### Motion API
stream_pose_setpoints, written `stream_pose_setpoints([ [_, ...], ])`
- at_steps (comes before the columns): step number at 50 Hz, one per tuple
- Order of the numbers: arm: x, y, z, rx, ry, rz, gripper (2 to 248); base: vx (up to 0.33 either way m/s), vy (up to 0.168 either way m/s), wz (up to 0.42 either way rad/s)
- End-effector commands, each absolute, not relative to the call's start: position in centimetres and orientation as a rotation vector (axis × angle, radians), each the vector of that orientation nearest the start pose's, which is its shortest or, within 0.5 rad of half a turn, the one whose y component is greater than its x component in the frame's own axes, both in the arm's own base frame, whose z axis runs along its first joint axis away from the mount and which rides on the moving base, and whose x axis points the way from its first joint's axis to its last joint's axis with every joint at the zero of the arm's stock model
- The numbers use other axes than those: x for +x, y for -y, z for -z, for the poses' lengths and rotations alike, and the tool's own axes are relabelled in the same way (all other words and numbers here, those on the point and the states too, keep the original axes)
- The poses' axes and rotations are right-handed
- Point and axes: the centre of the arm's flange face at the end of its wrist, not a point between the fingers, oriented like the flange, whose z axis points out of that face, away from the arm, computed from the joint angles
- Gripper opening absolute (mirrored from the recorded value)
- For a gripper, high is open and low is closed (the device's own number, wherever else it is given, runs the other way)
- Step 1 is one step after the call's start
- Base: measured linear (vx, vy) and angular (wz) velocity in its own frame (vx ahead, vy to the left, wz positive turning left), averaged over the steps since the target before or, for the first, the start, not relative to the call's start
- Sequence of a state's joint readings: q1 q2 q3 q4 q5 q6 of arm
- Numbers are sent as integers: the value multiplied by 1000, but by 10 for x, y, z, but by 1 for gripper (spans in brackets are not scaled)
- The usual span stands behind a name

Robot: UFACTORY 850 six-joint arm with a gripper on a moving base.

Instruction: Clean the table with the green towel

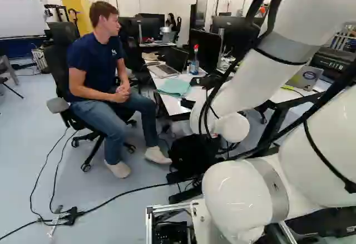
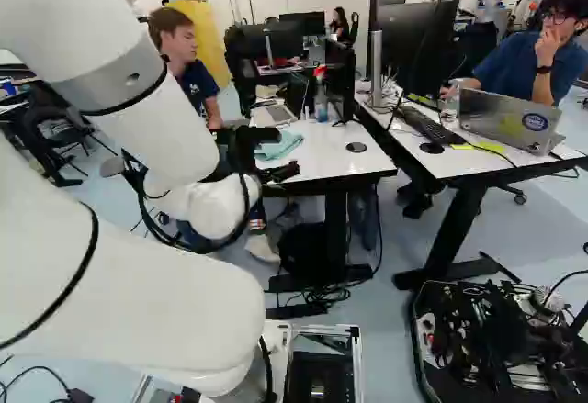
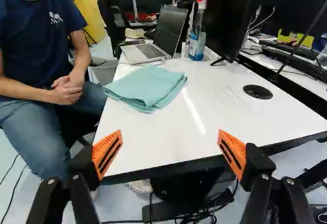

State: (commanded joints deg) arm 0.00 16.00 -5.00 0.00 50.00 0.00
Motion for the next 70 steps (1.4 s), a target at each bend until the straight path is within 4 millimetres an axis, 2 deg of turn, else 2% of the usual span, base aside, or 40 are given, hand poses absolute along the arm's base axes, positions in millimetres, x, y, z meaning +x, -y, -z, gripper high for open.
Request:
stream_pose_setpoints([
  [36, 322, -14, -408, -2448, 54, 1925, 247, 0, 0, 0],
  [70, 381, -33, -437, -2455, 105, 1872, 247, 0, 0, 0],
])
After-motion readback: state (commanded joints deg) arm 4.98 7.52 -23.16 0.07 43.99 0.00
